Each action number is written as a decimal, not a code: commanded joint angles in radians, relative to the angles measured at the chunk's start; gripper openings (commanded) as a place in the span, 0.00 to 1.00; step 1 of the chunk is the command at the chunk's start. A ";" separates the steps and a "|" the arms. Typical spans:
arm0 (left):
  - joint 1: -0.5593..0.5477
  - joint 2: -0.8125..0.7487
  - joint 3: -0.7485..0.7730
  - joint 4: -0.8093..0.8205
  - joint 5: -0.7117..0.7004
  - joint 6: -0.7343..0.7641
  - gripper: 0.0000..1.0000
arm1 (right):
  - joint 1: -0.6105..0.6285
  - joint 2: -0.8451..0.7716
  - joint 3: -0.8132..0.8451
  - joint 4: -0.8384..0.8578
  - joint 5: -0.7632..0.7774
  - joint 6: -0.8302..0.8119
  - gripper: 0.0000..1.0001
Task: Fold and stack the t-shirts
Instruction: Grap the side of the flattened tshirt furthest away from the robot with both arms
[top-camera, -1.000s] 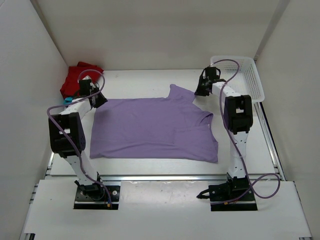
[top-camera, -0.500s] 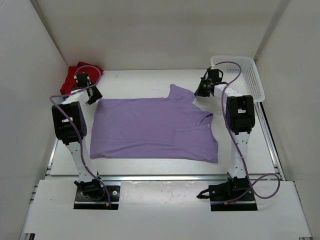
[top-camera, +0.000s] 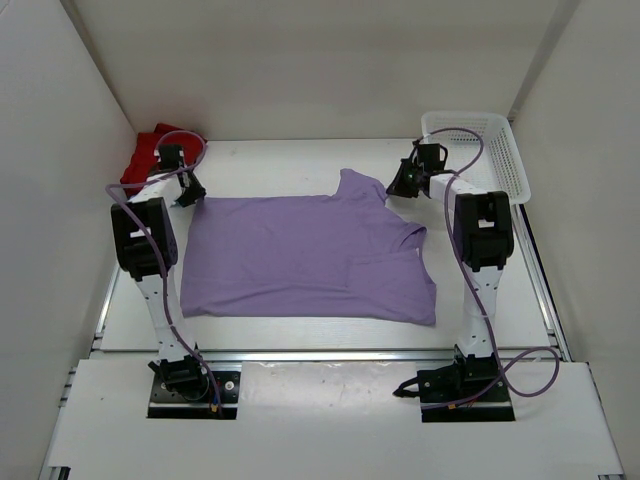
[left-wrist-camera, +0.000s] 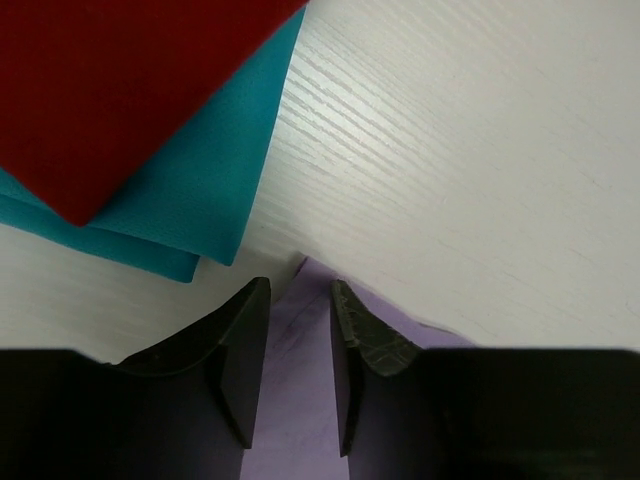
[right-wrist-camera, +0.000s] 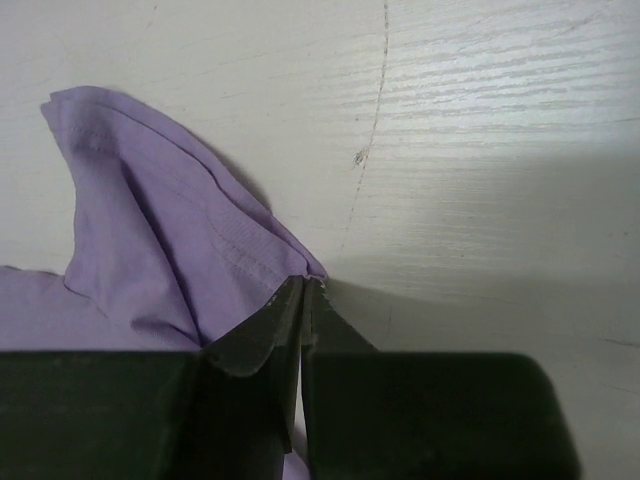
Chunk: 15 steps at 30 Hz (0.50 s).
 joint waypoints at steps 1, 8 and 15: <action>-0.010 -0.002 0.038 -0.014 -0.023 0.017 0.41 | 0.004 -0.066 -0.020 0.031 -0.012 0.006 0.00; -0.016 0.013 0.032 0.003 -0.023 0.002 0.37 | -0.008 -0.104 -0.047 0.051 -0.023 0.006 0.00; -0.014 0.054 0.102 -0.028 -0.014 0.000 0.44 | -0.008 -0.119 -0.055 0.070 -0.039 0.007 0.00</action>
